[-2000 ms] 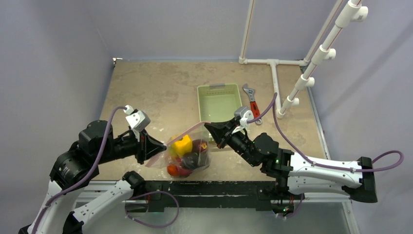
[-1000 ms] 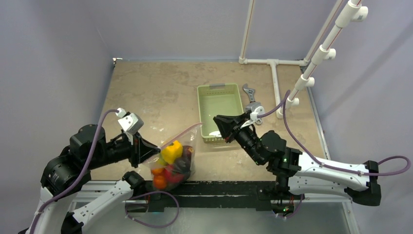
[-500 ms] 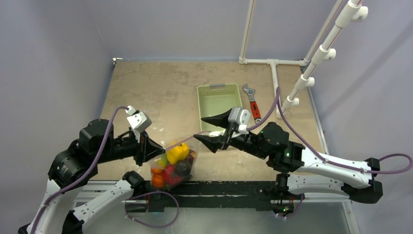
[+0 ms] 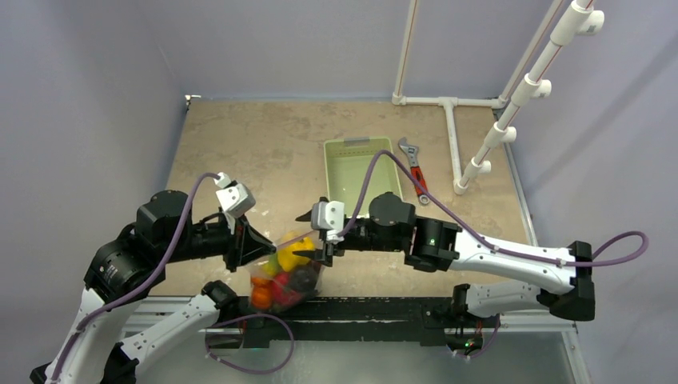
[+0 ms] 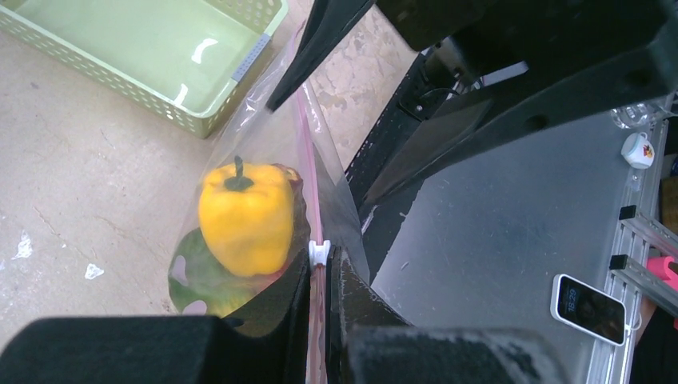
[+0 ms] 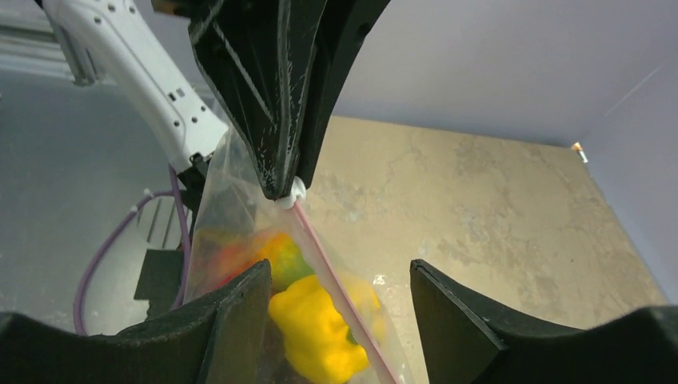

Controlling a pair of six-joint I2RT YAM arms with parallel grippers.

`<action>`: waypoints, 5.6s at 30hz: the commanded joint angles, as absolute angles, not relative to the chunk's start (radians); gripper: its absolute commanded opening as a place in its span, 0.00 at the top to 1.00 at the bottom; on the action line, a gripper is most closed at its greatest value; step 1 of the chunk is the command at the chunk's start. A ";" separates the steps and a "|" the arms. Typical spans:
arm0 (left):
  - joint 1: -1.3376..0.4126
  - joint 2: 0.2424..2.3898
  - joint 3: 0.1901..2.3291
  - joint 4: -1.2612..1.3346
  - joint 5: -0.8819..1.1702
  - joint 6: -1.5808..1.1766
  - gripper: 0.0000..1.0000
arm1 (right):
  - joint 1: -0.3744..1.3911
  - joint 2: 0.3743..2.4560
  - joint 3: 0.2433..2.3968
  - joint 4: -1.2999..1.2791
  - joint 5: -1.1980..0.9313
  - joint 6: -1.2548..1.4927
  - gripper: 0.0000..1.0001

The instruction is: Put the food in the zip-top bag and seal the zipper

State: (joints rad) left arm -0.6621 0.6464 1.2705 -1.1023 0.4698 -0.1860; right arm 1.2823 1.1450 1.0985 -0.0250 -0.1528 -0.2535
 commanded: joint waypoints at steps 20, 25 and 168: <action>-0.660 0.640 1.308 -1.039 0.480 -0.157 1.00 | 1.265 1.246 1.150 -0.073 -0.166 -0.302 1.00; -0.661 0.610 1.309 -1.057 0.444 -0.160 1.00 | 1.245 1.198 1.106 -0.067 -0.124 -0.267 1.00; -0.661 0.534 1.225 -0.876 -0.016 -0.246 0.17 | 1.067 1.359 0.939 0.542 0.112 -0.035 0.19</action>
State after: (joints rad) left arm -0.6621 0.5243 1.2396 -0.9287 0.0177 -0.2260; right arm 1.0733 1.4593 0.9596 0.5354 -0.0109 -0.0586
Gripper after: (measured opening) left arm 0.820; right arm 0.806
